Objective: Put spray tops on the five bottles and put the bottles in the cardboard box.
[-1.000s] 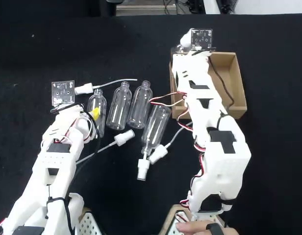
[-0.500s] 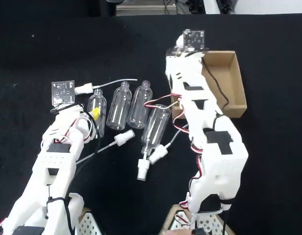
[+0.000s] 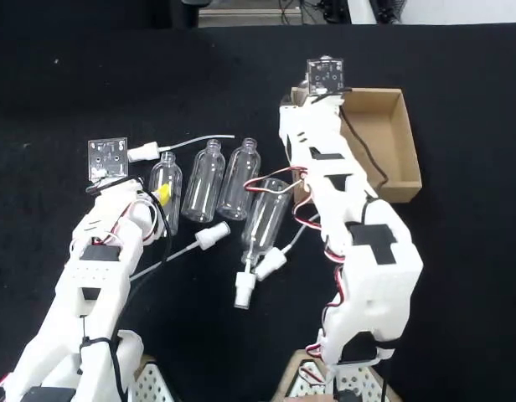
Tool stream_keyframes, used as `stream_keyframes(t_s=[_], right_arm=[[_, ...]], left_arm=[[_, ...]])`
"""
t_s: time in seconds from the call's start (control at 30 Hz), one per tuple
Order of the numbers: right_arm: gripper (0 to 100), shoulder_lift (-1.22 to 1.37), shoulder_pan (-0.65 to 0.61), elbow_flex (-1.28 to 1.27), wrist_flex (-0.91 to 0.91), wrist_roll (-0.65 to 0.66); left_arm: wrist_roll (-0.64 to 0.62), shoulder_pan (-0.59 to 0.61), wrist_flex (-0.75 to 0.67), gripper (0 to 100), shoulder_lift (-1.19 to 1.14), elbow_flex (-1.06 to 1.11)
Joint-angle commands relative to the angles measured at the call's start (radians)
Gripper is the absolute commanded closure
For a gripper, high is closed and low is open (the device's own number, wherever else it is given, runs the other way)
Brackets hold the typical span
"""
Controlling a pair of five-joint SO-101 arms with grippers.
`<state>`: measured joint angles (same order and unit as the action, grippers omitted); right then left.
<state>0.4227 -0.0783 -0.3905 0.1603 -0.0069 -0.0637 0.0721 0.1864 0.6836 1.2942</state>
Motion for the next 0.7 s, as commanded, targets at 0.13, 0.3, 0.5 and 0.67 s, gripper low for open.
stream_keyframes(t_s=[0.13,0.3,0.5,0.67], right_arm=[[72.4,-0.137,-0.015,-0.028,-0.015,0.006],[72.3,-0.174,-0.017,-0.064,-0.015,0.006],[72.3,-0.183,-0.011,-0.071,-0.017,0.006],[72.5,-0.24,0.023,-0.091,-0.107,0.005]], left_arm=[[0.0,0.004,-0.02,80,0.005,-0.008],[0.0,0.004,-0.02,80,0.005,-0.008],[0.0,0.004,-0.02,80,0.005,-0.008],[0.0,0.004,-0.02,80,0.005,-0.008]])
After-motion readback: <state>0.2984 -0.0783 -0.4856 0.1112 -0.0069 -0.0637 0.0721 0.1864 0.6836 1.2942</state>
